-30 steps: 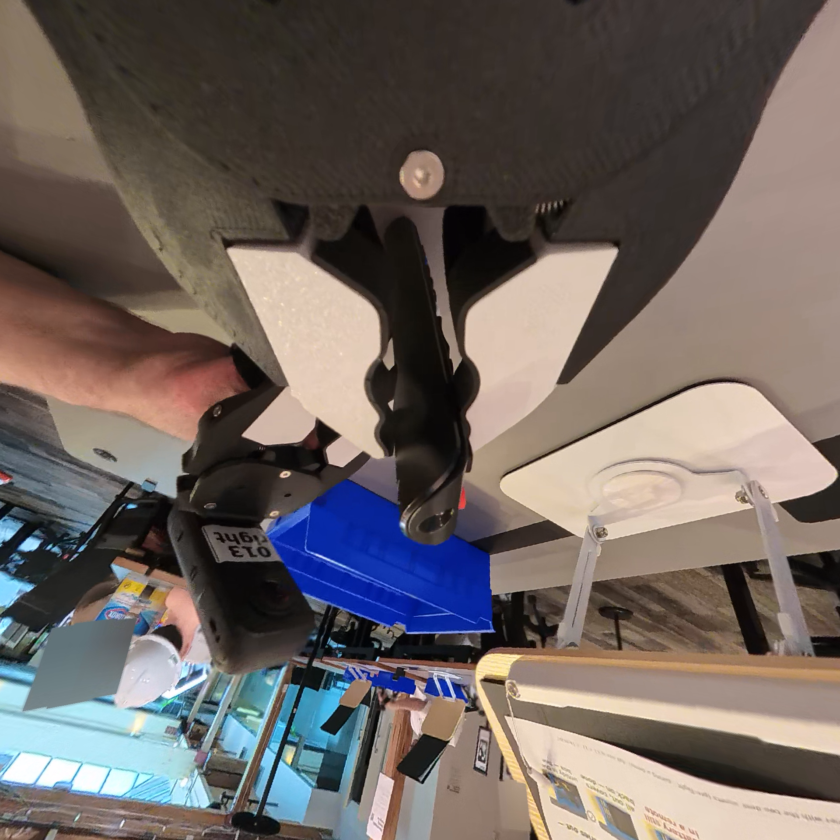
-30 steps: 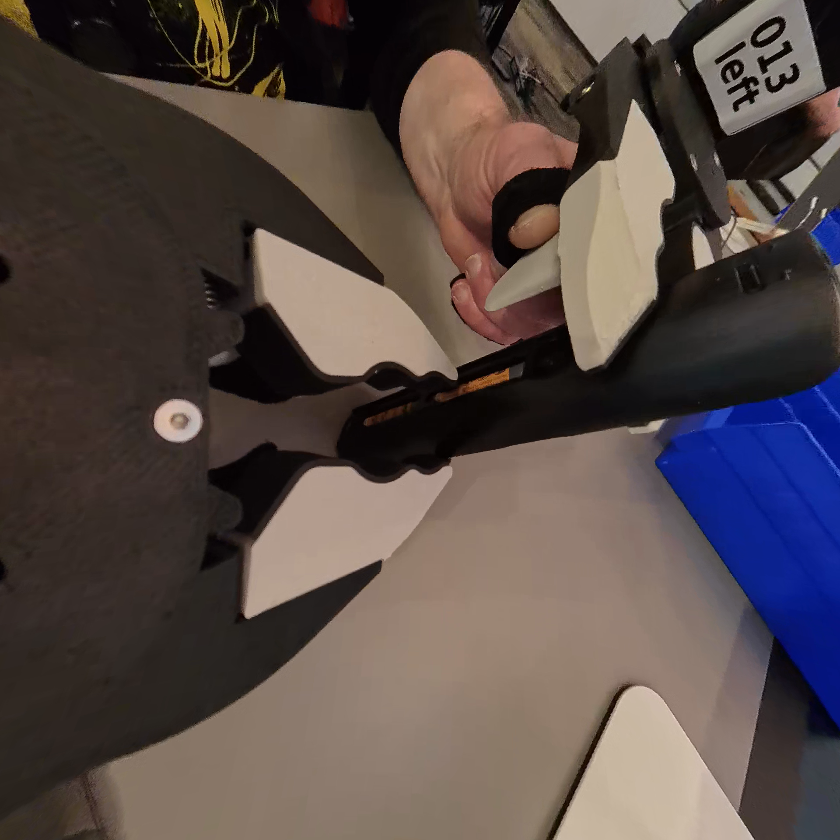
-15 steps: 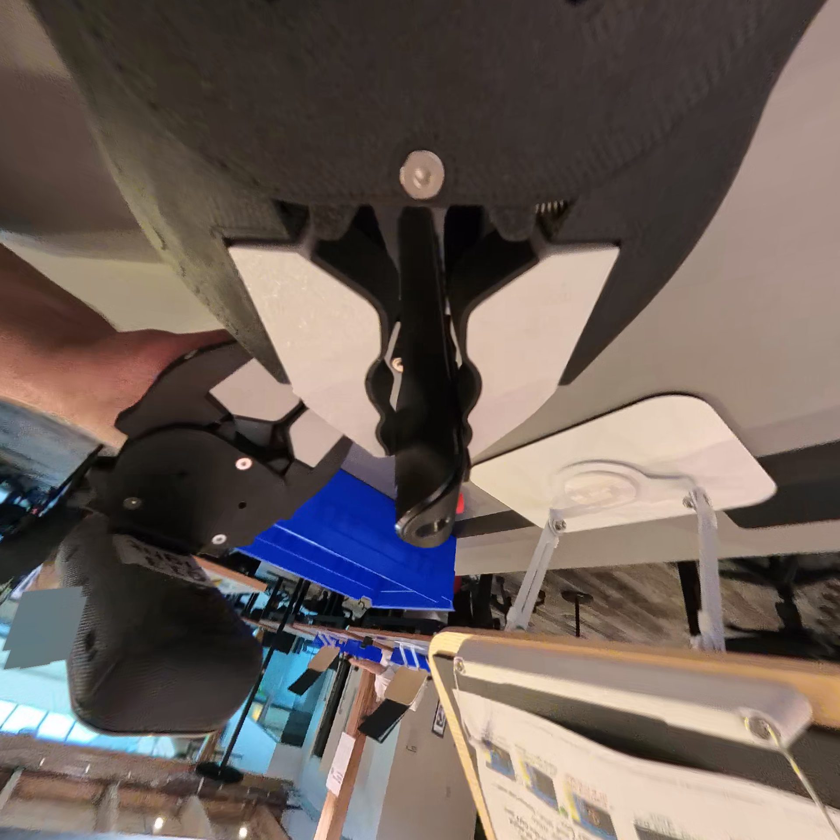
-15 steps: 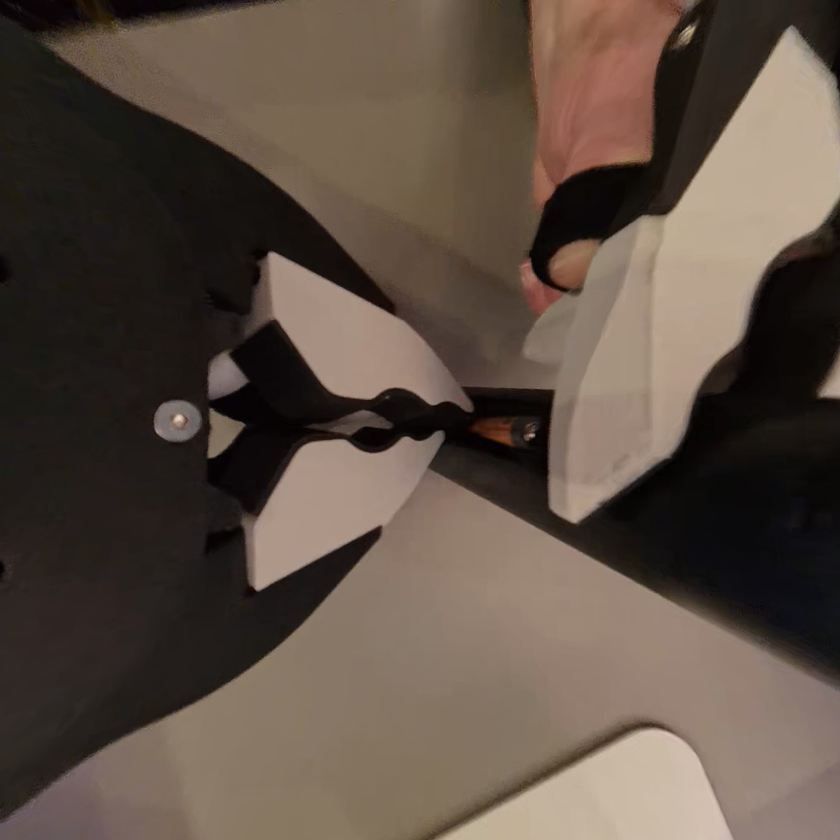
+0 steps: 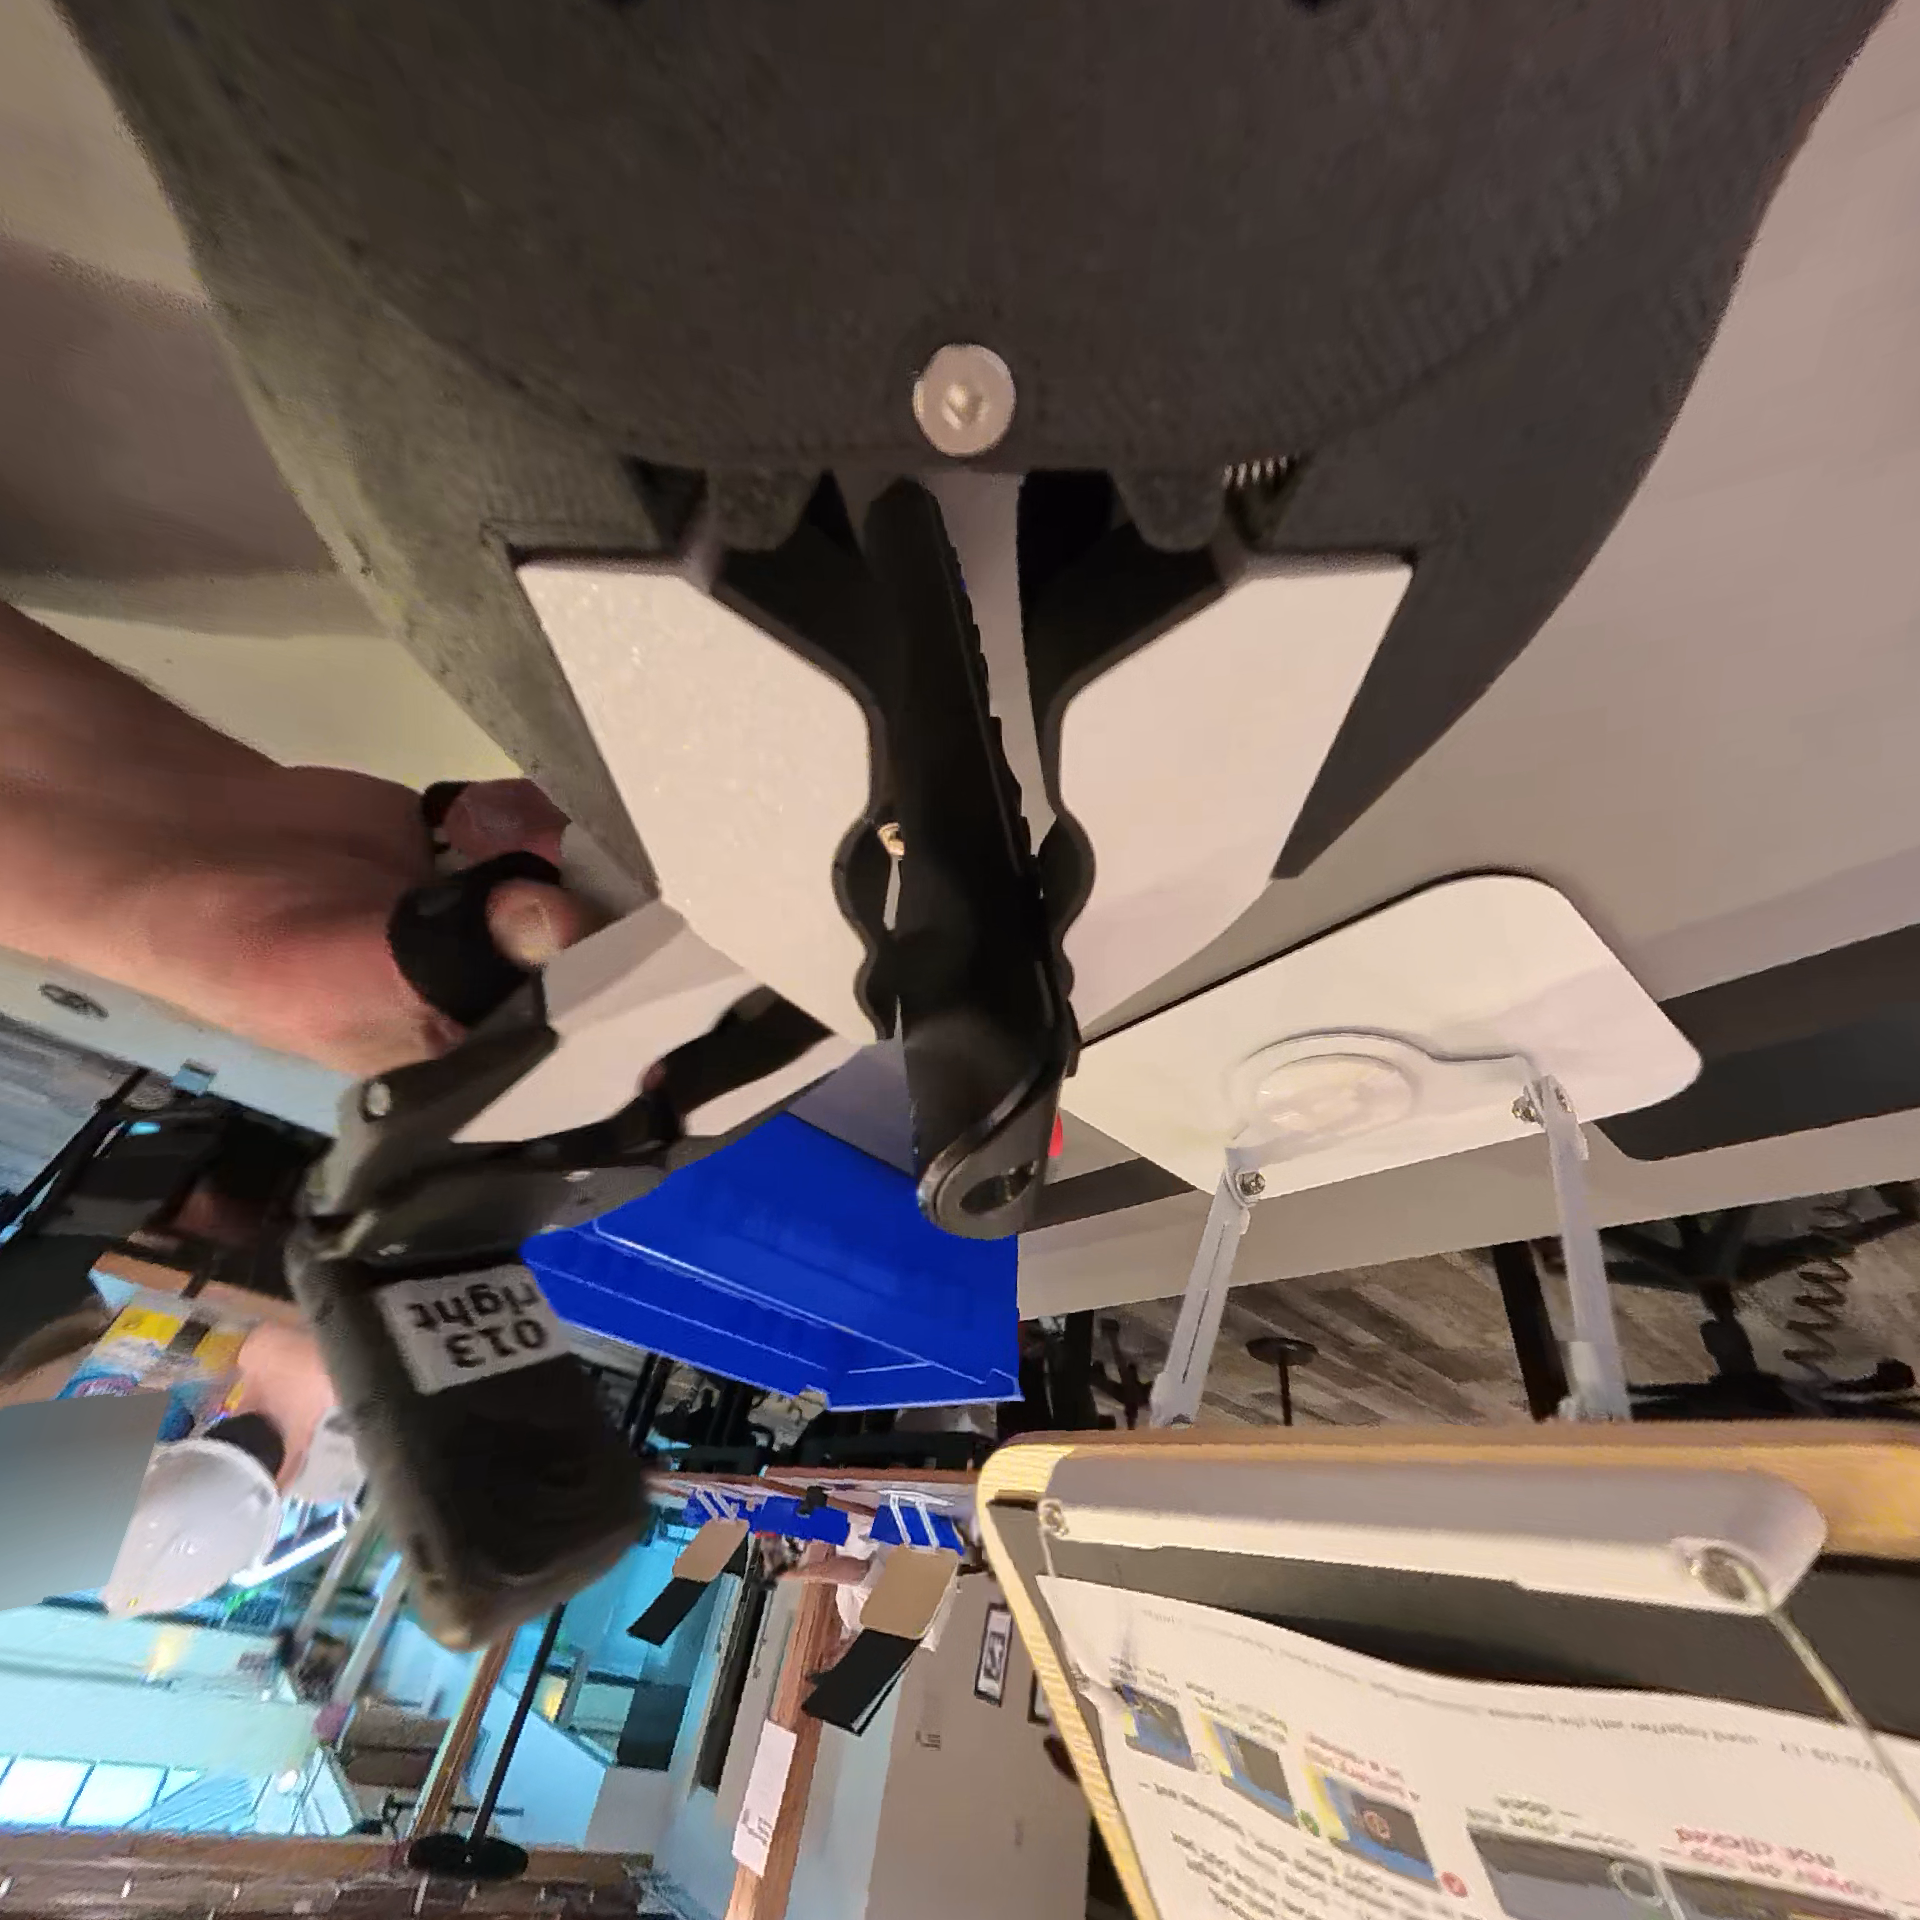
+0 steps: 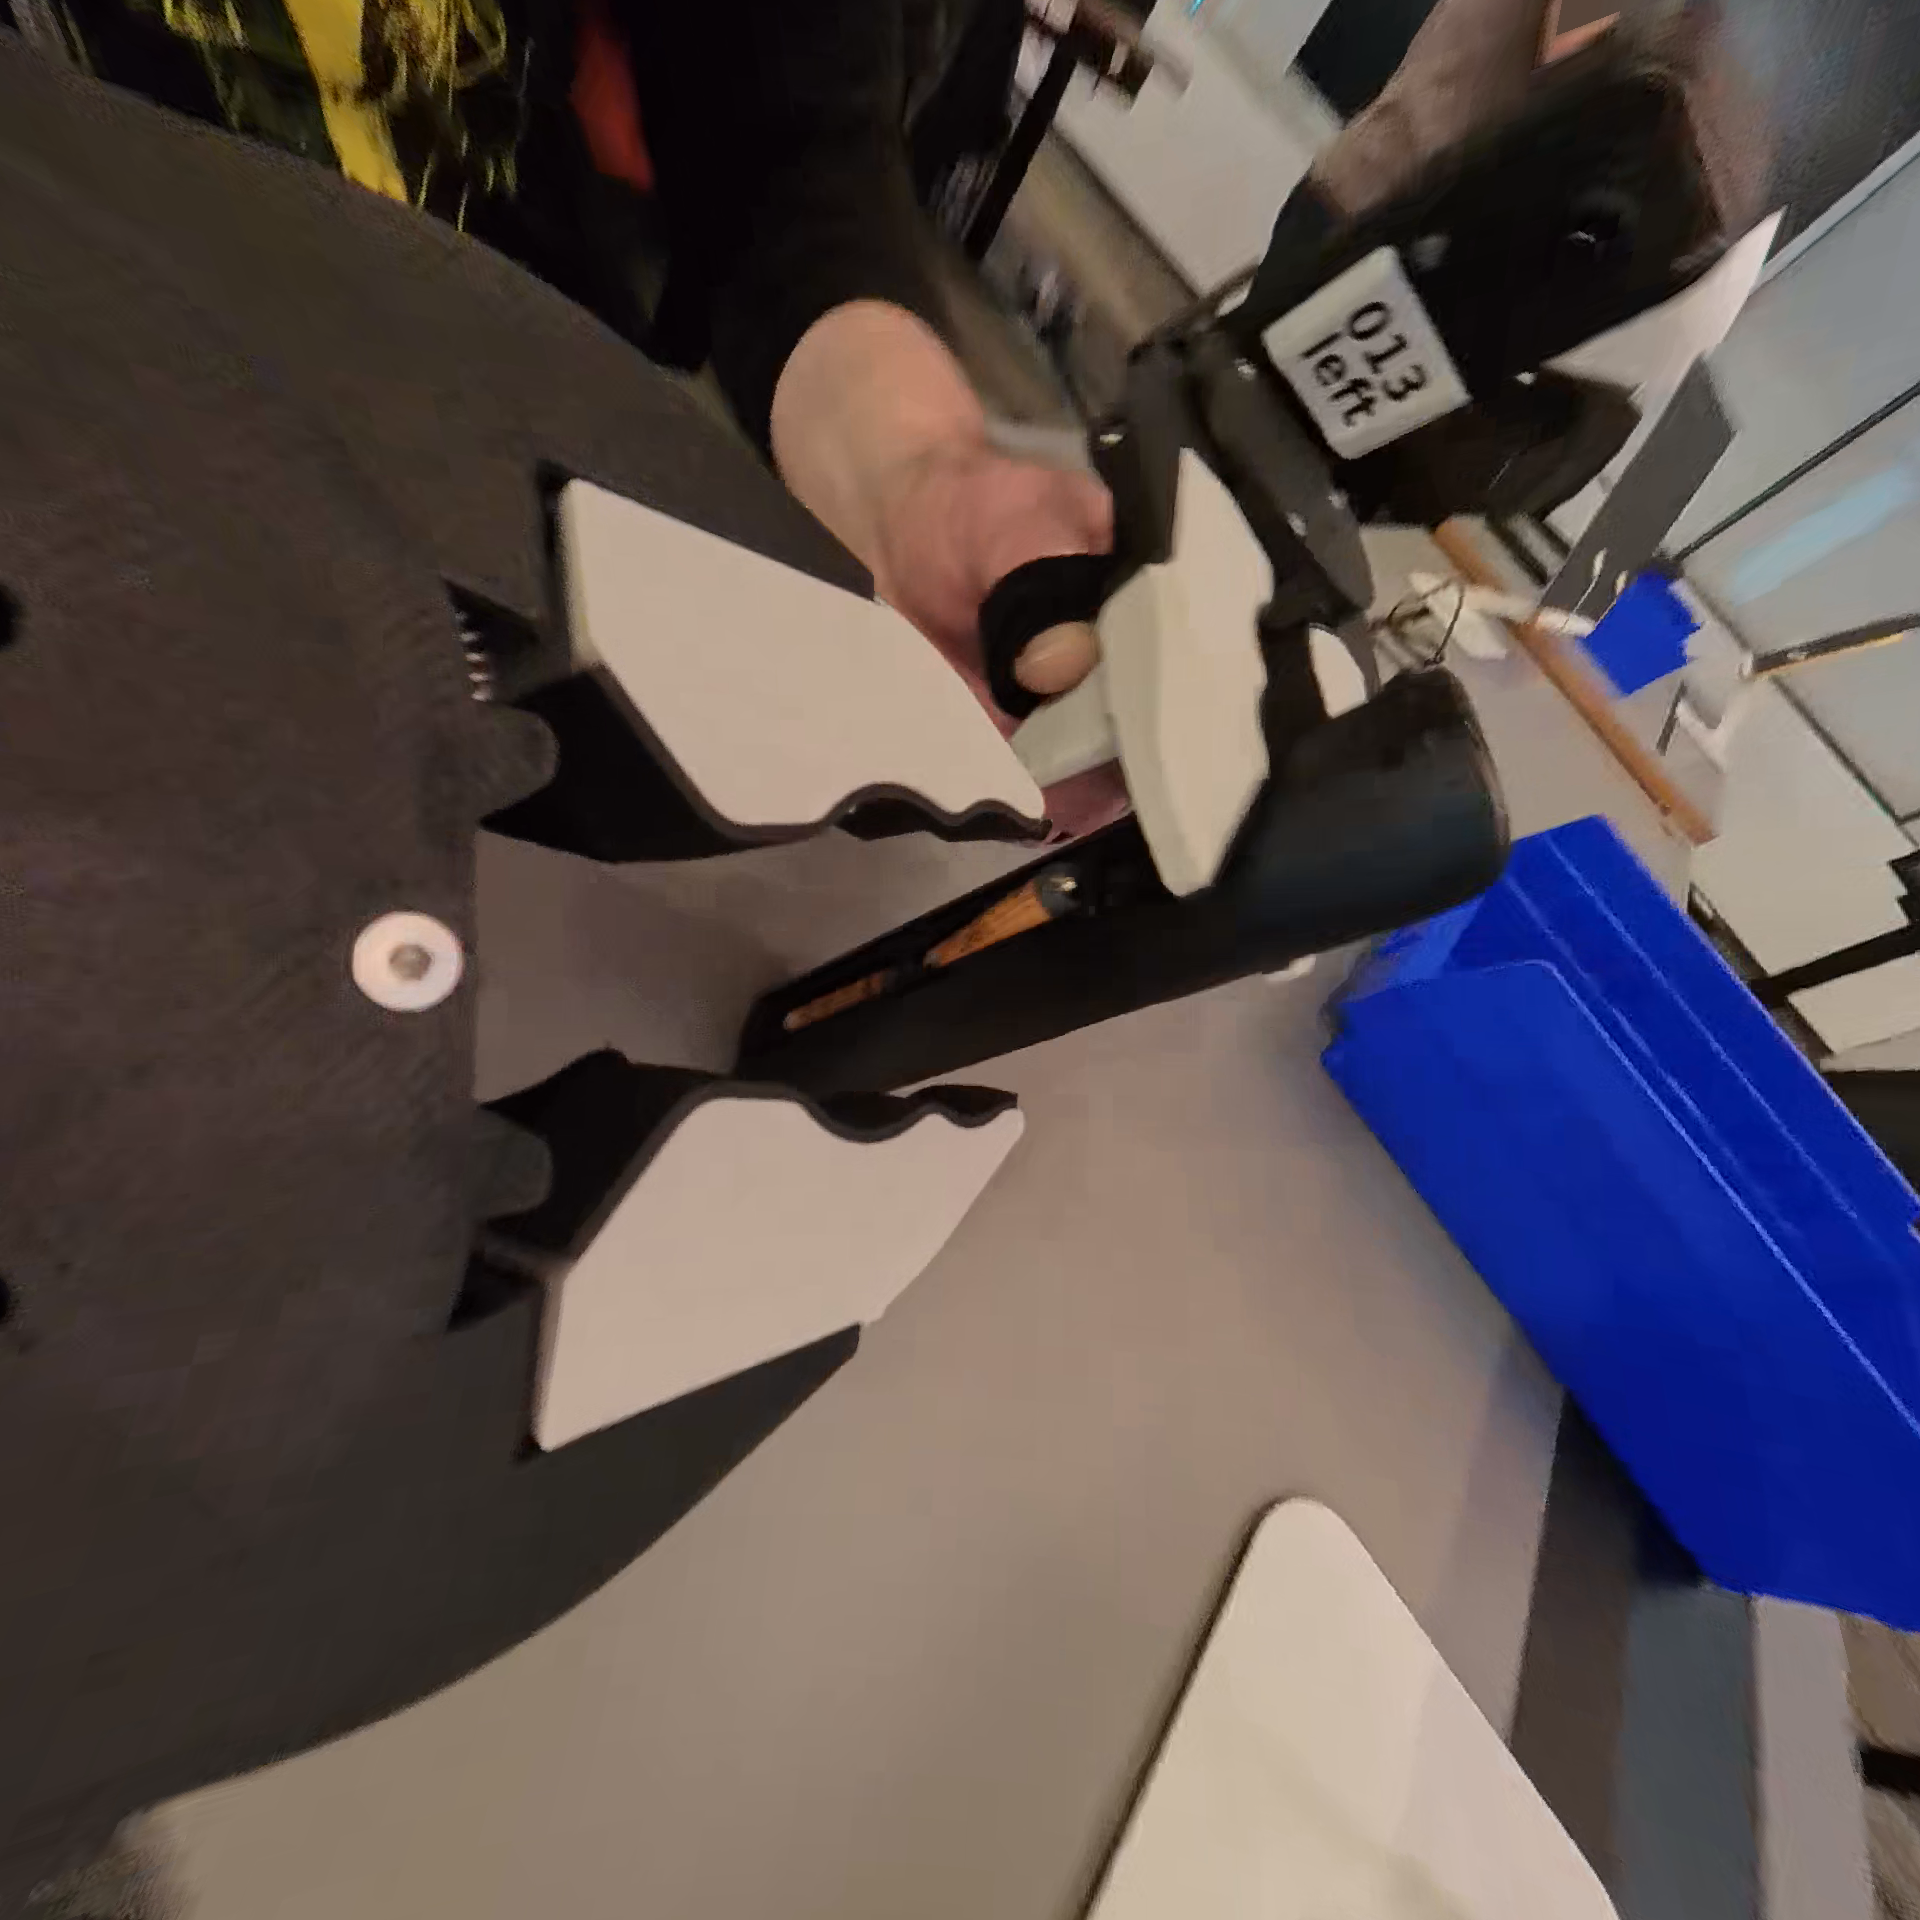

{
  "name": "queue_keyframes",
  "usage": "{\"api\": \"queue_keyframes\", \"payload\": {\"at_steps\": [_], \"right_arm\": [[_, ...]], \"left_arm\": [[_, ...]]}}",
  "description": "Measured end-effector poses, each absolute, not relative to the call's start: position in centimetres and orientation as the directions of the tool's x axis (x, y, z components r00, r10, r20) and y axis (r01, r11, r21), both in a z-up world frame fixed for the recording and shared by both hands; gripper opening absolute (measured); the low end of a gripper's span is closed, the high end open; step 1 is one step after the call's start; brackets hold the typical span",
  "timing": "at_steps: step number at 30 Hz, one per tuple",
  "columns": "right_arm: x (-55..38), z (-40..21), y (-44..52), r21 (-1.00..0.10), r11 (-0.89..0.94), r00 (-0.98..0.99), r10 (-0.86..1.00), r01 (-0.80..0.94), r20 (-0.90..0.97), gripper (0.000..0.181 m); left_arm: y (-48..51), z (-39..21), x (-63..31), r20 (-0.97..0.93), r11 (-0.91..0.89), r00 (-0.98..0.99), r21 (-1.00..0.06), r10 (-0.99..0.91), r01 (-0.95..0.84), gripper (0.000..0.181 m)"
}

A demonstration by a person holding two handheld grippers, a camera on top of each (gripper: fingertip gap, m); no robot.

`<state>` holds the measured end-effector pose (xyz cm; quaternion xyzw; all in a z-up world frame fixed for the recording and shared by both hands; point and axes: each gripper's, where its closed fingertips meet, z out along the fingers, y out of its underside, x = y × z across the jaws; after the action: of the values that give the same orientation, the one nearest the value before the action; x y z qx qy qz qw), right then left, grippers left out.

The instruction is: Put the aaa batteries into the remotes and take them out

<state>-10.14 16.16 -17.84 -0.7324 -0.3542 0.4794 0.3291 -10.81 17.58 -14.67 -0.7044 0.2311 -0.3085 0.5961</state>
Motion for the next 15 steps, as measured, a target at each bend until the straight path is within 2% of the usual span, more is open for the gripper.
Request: {"api": "queue_keyframes", "payload": {"at_steps": [2,8,13,15], "right_arm": [[-10.6,-18.1,16.4,-0.802,-0.558,0.299,0.819,0.213,-0.490,0.049],[-10.3,-18.2,15.9,-0.755,-0.599,0.287,0.798,0.268,-0.531,0.039],[-8.5,-19.1,15.2,-0.735,-0.570,0.322,0.819,0.366,-0.475,0.049],[-7.7,-20.1,14.6,-0.719,-0.575,0.329,0.816,0.390,-0.475,0.046]], "left_arm": [[17.2,-14.5,-10.2,0.130,-0.159,0.696,-0.987,-0.706,0.024,0.025],[16.8,-14.3,-9.6,0.079,-0.127,0.692,-0.992,-0.717,-0.018,0.026],[17.5,-14.5,-10.6,0.117,-0.151,0.710,-0.988,-0.694,0.016,0.026],[17.6,-14.4,-10.7,0.123,-0.152,0.712,-0.988,-0.691,0.024,0.026]]}}
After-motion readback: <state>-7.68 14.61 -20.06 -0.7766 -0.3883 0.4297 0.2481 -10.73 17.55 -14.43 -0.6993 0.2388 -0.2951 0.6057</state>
